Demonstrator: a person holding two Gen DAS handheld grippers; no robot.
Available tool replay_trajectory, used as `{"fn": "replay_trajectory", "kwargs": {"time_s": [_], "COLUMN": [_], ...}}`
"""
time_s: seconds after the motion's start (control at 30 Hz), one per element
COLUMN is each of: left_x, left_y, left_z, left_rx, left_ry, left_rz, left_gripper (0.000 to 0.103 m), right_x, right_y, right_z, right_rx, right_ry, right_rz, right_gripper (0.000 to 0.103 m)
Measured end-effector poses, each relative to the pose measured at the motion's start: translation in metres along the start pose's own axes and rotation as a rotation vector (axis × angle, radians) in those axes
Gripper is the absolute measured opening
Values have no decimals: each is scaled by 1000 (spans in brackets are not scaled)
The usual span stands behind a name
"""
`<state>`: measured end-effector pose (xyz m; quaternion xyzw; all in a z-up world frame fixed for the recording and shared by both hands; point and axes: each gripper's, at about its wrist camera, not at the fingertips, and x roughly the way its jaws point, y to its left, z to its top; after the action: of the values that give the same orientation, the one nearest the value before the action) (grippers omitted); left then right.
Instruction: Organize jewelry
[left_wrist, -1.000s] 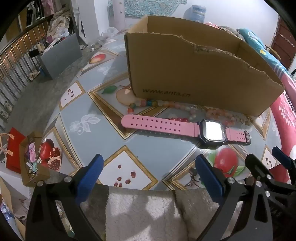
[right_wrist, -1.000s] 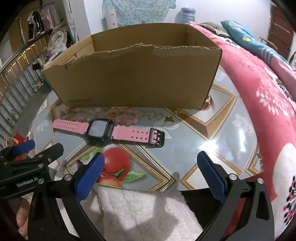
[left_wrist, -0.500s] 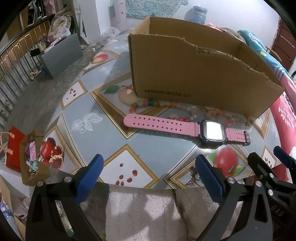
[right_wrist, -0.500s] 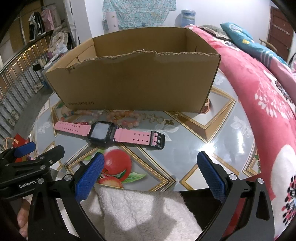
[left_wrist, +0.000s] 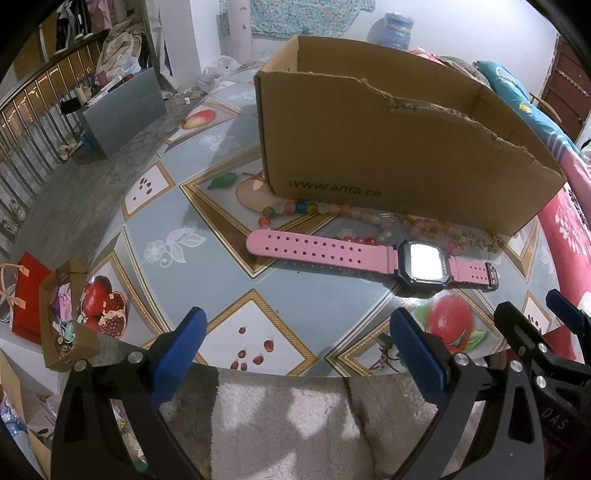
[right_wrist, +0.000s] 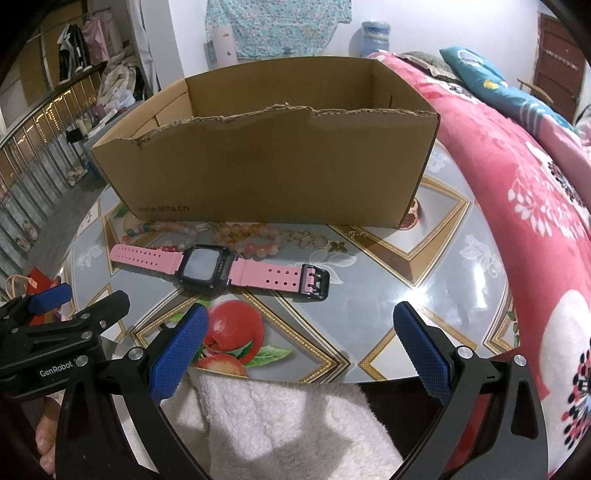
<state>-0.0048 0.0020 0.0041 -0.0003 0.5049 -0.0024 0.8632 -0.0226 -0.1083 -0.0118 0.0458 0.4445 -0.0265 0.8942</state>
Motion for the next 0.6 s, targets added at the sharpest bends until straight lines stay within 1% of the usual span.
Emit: {"fn": "replay_trajectory", "kwargs": {"time_s": [0.6], "left_x": [0], "left_y": [0], "left_z": [1], "left_rx": [2], "left_ry": [-4], "left_rz": [3], "left_gripper": [97], "right_x": [1], "right_y": [-1], "right_z": [-1], "right_rx": [4], "right_ry": [-4], "right_rz": [1], "right_gripper": [96]}}
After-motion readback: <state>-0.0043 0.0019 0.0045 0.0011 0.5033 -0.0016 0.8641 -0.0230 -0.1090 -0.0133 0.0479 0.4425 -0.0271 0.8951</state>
